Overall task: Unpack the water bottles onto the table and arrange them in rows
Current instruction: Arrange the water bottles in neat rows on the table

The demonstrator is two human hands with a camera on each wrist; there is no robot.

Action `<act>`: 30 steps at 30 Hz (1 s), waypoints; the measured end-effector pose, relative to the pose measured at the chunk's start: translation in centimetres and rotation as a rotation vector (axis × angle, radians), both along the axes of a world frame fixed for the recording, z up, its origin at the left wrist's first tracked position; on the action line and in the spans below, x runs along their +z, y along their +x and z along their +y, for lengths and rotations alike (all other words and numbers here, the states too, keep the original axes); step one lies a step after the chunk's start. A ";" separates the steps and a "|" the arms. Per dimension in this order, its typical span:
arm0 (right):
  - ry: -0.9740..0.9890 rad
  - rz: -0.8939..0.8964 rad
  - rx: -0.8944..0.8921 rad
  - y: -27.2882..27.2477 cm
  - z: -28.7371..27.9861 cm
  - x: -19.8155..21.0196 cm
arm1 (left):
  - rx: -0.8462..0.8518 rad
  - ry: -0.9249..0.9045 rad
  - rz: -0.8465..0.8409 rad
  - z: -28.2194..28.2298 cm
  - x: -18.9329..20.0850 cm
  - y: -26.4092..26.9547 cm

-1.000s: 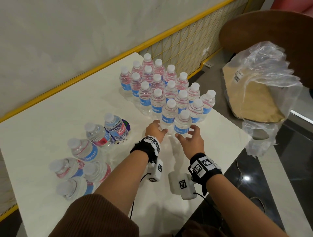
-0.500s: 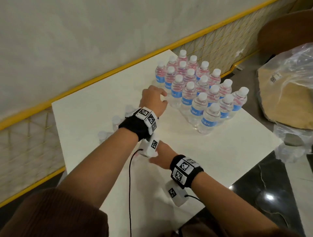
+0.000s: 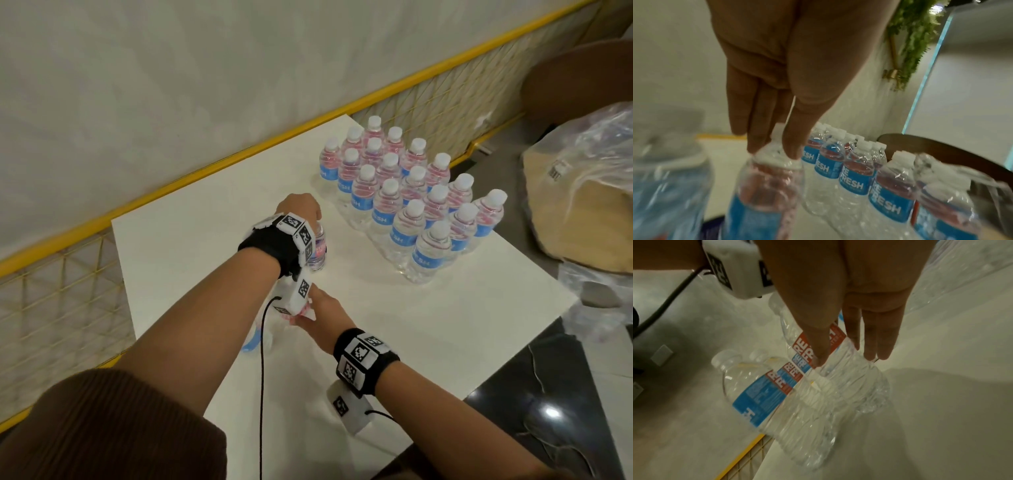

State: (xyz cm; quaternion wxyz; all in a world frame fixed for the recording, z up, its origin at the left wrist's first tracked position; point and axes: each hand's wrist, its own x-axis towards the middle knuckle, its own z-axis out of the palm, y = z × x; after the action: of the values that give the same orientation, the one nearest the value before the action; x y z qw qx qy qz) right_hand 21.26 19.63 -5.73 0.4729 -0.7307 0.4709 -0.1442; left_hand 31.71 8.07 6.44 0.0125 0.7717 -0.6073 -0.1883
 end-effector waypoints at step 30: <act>0.053 -0.174 -0.399 -0.9 -17.6 -0.5 | 0.247 -0.003 0.249 -12.2 -3.9 1.8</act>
State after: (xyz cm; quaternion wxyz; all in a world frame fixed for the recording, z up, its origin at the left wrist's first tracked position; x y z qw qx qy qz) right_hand 20.40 2.06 -6.24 0.4928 -0.5950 0.5674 -0.2850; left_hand 33.54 -4.17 2.54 0.1120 0.8112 -0.5019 -0.2786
